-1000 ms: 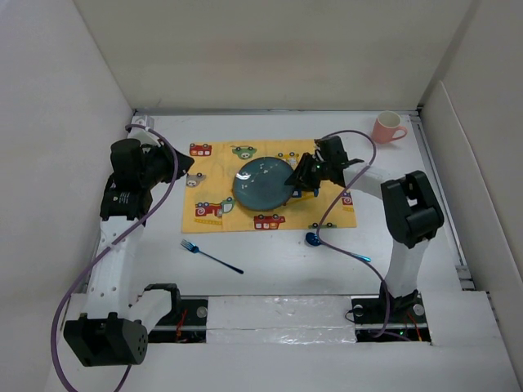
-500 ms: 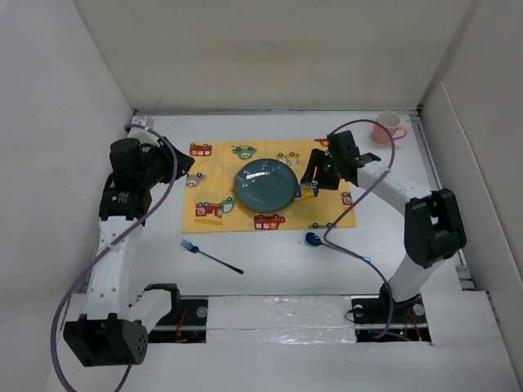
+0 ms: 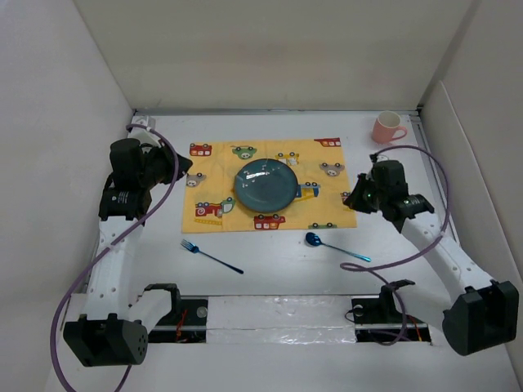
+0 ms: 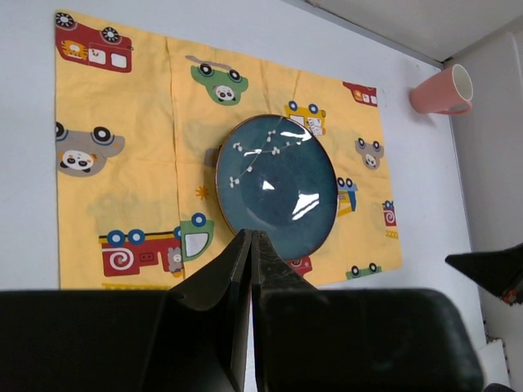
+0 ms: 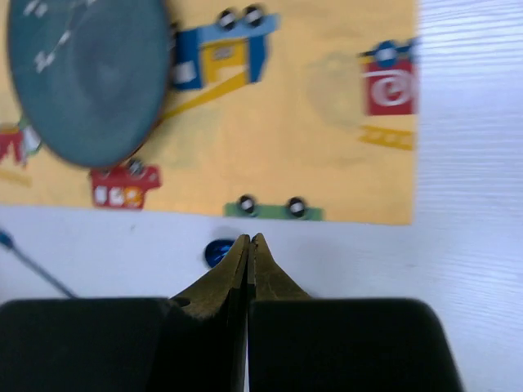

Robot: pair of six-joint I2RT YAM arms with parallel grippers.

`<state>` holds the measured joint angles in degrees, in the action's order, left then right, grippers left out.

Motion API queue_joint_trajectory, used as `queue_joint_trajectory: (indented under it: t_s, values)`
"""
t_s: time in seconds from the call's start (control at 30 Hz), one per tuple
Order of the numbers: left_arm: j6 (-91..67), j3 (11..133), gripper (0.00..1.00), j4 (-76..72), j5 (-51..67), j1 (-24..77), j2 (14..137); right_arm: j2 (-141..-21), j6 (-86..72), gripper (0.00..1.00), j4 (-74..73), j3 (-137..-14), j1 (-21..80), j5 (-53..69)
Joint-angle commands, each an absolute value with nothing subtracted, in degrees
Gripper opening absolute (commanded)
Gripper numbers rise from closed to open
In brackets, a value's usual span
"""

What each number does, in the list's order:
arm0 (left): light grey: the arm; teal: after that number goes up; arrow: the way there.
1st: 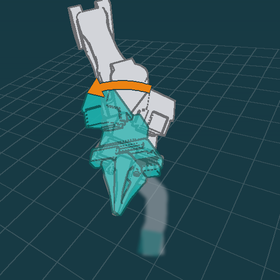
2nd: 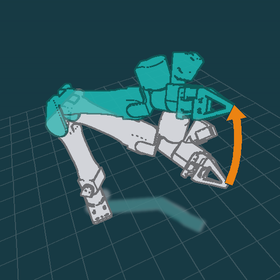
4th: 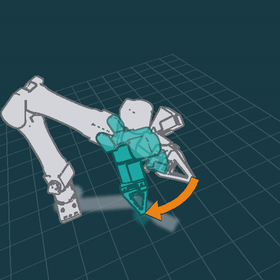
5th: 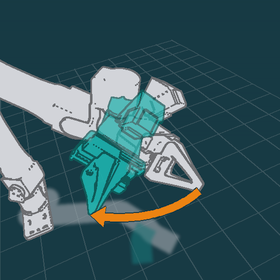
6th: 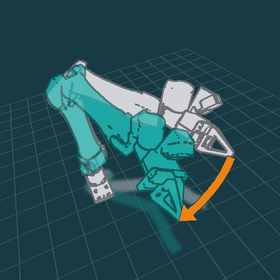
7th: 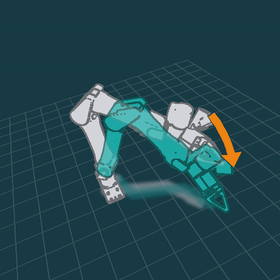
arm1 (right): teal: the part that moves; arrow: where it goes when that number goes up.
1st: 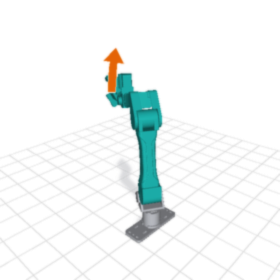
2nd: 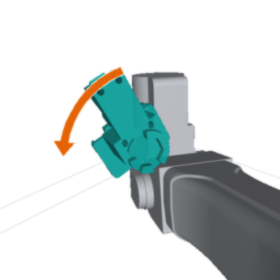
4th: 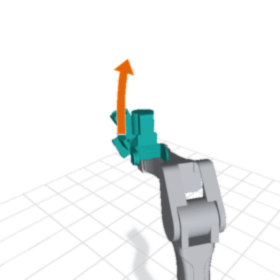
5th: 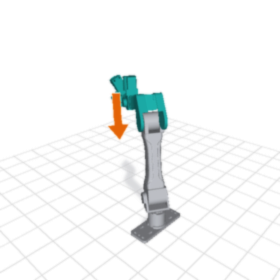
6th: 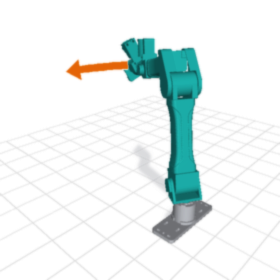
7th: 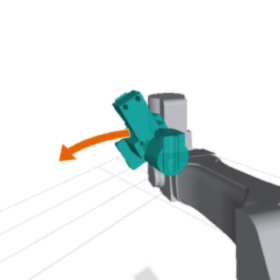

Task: Set the dinner table for one person

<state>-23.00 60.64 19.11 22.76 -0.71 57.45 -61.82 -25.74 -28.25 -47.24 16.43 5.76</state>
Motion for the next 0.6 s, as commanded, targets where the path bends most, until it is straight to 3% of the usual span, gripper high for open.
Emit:
queue_joint_trajectory:
  t_s: [0.0, 0.2, 0.3, 0.33, 0.43, 0.57]
  values:
    - [-23.64, 60.56, 0.01, 16.35, 26.45, -0.62, 57.12, -65.01, -26.71, 0.00, -26.72, -51.03, 7.34, 3.34]
    - [-24.52, 59.94, 0.17, 14.77, 27.07, -0.62, 58.88, -83.44, -29.97, 0.00, -27.06, -71.86, -1.66, -2.77]
    - [-24.87, 58.98, 0.22, 14.50, 27.16, -0.62, 58.28, -94.86, -29.53, 0.17, -28.99, -86.27, -4.12, -7.46]
    - [-24.79, 58.89, 0.23, 14.50, 26.98, -0.62, 58.01, -97.71, -29.53, 0.29, -30.40, -90.05, -4.13, -8.69]
    - [-25.05, 58.10, 0.24, 14.68, 27.25, -0.62, 57.57, -107.56, -29.53, 0.44, -34.97, -102.89, -5.71, -13.08]
    - [-24.79, 57.39, 0.25, 14.94, 26.63, -0.62, 57.74, -114.95, -29.80, 0.53, -38.14, -111.70, -7.55, -18.89]
